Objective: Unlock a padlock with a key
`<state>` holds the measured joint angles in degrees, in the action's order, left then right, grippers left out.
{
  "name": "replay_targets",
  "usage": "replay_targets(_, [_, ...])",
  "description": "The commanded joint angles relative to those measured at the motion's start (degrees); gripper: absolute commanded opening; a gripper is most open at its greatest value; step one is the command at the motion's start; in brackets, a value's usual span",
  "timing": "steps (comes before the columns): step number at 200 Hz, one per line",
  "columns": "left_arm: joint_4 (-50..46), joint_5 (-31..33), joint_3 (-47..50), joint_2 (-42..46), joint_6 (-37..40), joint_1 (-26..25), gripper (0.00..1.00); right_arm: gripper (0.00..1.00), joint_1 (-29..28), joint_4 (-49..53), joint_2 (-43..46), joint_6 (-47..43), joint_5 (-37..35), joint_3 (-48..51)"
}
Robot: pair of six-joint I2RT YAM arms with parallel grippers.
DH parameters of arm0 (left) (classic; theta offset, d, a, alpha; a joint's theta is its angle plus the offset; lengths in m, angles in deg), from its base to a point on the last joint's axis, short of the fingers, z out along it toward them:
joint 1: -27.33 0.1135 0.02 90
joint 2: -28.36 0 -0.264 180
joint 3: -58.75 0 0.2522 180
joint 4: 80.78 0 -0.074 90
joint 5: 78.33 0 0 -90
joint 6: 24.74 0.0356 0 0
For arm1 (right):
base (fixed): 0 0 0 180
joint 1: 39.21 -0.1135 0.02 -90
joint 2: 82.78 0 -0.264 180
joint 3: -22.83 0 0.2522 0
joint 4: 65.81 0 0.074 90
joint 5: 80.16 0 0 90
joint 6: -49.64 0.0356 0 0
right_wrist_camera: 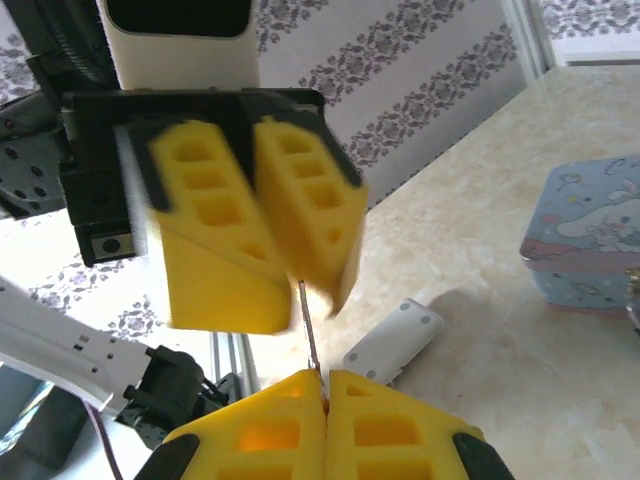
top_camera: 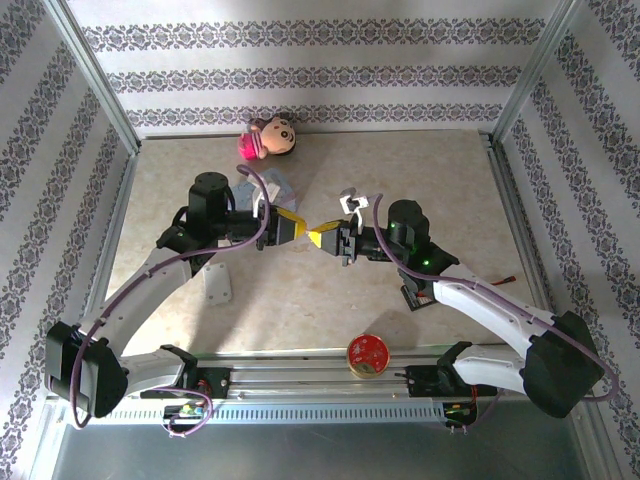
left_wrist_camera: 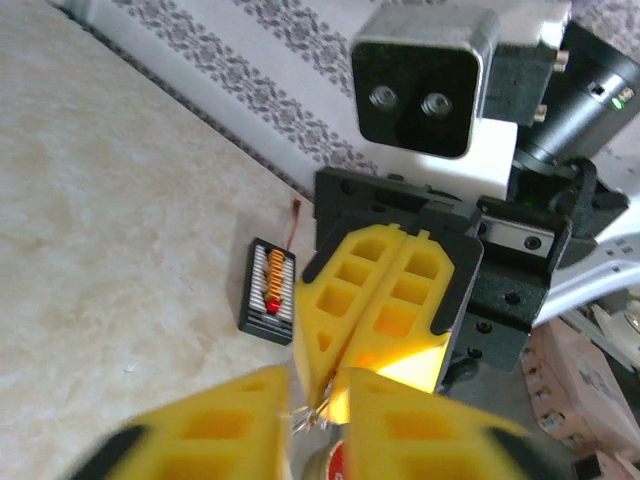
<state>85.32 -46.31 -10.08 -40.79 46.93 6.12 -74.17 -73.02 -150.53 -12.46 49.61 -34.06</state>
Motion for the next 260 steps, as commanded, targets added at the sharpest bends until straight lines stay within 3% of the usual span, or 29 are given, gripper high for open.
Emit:
replay_targets(1, [5.9,3.9,0.1,2.0,-3.6,1.9,0.69,0.0,1.7,1.5,0.4,1.7,-1.7,-1.2])
replay_targets(17, [4.5,8.7,0.0,2.8,-4.4,1.9,1.0,0.0,2.5,2.8,-0.7,2.7,-1.8,-2.1])
replay_targets(73, [-8.6,37.6,-1.4,4.7,-3.4,1.9,0.99,0.0,3.5,7.4,-5.4,4.6,-6.5,-4.4])
replay_targets(104, [-16.3,55.9,-1.9,2.1,-9.7,1.9,0.99,0.0,4.7,8.1,-9.5,7.2,-7.2,-5.4])
replay_targets(121, [-17.6,62.7,-0.6,0.5,-14.0,1.8,0.99,0.0,5.2,8.2,-12.1,8.8,-7.3,-6.0])
replay_targets(171, [-16.7,74.2,3.0,-4.7,-29.5,-1.4,0.99,0.0,6.5,9.8,-17.7,11.0,-8.3,-7.3])
replay_targets(222, [-19.3,83.5,-1.8,-15.7,-32.8,-7.2,0.99,0.0,8.3,11.6,-18.9,12.3,-11.8,-5.5])
replay_targets(260, [-21.9,87.0,-5.5,-23.8,-37.5,-9.7,0.99,0.0,9.9,11.9,-18.3,12.6,-12.3,-3.1])
